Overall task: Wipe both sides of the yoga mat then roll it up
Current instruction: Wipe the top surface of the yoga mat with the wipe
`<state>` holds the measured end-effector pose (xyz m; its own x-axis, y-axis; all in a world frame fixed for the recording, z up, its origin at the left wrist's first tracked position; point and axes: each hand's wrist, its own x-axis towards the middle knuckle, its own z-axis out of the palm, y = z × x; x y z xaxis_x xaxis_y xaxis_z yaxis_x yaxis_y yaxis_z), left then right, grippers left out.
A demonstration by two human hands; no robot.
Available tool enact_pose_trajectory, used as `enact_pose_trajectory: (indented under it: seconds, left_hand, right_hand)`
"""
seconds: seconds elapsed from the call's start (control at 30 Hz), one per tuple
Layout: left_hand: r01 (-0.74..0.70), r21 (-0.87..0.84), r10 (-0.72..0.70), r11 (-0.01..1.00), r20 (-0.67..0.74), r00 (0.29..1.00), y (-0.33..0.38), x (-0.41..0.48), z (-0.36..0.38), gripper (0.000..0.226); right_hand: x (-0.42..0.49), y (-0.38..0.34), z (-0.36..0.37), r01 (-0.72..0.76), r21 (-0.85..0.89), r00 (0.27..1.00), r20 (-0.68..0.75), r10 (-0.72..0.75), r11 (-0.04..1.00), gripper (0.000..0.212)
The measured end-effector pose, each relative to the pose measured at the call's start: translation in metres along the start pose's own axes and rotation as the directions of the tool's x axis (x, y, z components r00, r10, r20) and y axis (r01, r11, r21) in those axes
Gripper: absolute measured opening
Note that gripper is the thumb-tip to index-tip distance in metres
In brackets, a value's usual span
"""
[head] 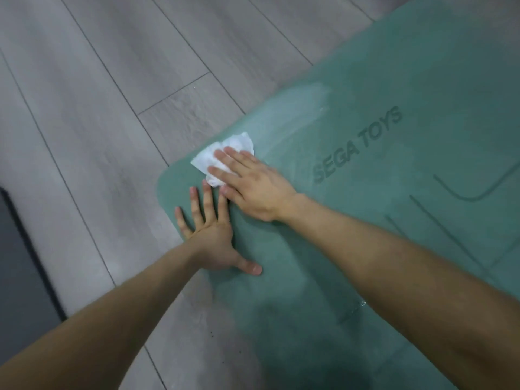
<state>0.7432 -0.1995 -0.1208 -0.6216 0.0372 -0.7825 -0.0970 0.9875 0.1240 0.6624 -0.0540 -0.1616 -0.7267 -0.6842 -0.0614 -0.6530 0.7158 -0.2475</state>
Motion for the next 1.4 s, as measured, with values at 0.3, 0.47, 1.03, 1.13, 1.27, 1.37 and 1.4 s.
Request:
enact_pose_trajectory:
  seconds: [0.3,0.47,1.03,1.13,1.27,1.37,1.4]
  left_hand:
    - [-0.056,-0.048,0.053,0.997,-0.048,0.997,-0.003,0.001,0.002,0.191]
    - [-0.058,-0.041,0.051,0.997,-0.149,0.988,-0.004,-0.003,0.009,0.185]
    - [-0.067,-0.053,0.058,0.996,-0.157,0.986,-0.006,0.002,0.007,0.192]
    - [-0.052,-0.04,0.045,0.998,-0.154,0.987,-0.005,0.002,0.007,0.192]
    - [-0.039,-0.002,0.039,0.999,-0.157,0.987,-0.004,0.001,0.006,0.19]
    - [-0.049,-0.006,0.047,0.999,-0.187,0.981,-0.005,-0.002,0.008,0.191]
    - [-0.044,0.0,0.043,0.999,-0.203,0.978,-0.006,-0.003,0.008,0.191]
  right_hand:
    - [-0.063,0.048,-0.022,-0.581,0.042,0.81,-0.07,0.582,0.813,0.085]
    - [-0.135,-0.03,0.009,0.072,-0.052,0.997,0.007,-0.071,0.996,0.067]
    - [-0.14,0.101,-0.033,-0.643,-0.011,0.764,-0.065,0.642,0.765,0.077]
    - [-0.145,0.018,-0.006,-0.486,0.007,0.872,-0.066,0.485,0.874,0.084]
    - [-0.179,-0.027,0.012,-0.042,-0.055,0.999,0.008,0.043,0.998,0.068]
    - [-0.166,0.057,-0.018,-0.505,-0.057,0.862,-0.074,0.501,0.861,0.077]
    - [-0.163,0.073,-0.026,-0.625,-0.011,0.779,-0.058,0.624,0.78,0.079]
